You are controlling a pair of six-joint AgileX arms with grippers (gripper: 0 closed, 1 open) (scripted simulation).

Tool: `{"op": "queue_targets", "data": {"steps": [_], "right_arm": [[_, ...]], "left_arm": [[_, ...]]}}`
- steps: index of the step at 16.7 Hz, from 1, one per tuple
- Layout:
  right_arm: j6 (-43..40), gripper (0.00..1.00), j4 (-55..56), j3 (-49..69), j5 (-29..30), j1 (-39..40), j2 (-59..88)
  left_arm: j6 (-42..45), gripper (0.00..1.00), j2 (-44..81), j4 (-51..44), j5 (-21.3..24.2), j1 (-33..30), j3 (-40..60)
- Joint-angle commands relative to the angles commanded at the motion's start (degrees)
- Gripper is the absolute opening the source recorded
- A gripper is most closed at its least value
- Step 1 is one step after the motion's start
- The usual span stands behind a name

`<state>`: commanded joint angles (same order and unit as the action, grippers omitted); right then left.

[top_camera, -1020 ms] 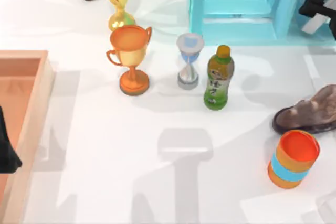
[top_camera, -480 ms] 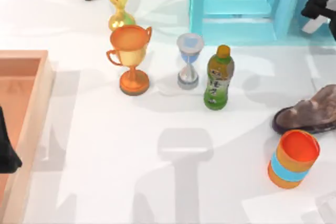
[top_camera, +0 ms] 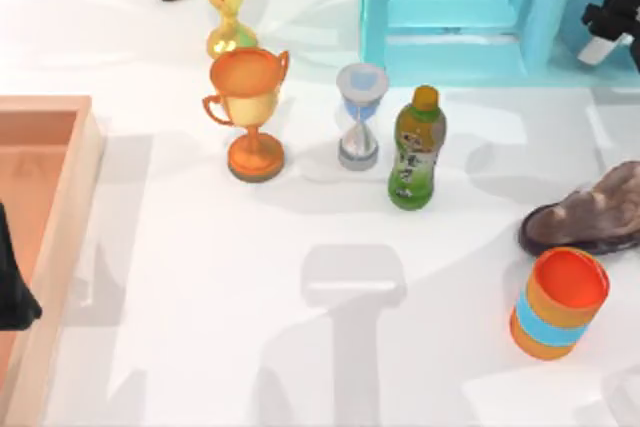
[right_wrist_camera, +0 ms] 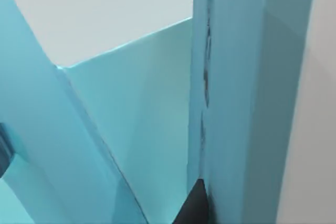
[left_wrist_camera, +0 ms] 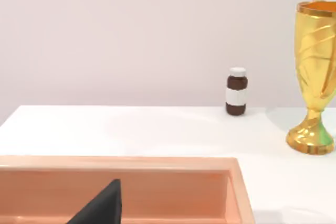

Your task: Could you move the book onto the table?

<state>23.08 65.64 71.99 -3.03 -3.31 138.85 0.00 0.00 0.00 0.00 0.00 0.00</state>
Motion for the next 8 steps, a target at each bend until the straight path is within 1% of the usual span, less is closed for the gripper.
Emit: {"op": "queue_targets", "data": {"steps": [1, 2, 8], "right_arm": [[0.0, 0.02, 0.0, 0.0, 0.0, 0.0, 0.0], [0.0, 0.0, 0.0, 0.0, 0.0, 0.0, 0.0], [0.0, 0.0, 0.0, 0.0, 0.0, 0.0, 0.0]], "left_arm": [[0.0, 1.0, 0.0, 0.0, 0.0, 0.0, 0.0], [0.0, 1.0, 0.0, 0.0, 0.0, 0.0, 0.0], [0.0, 1.0, 0.0, 0.0, 0.0, 0.0, 0.0]]}}
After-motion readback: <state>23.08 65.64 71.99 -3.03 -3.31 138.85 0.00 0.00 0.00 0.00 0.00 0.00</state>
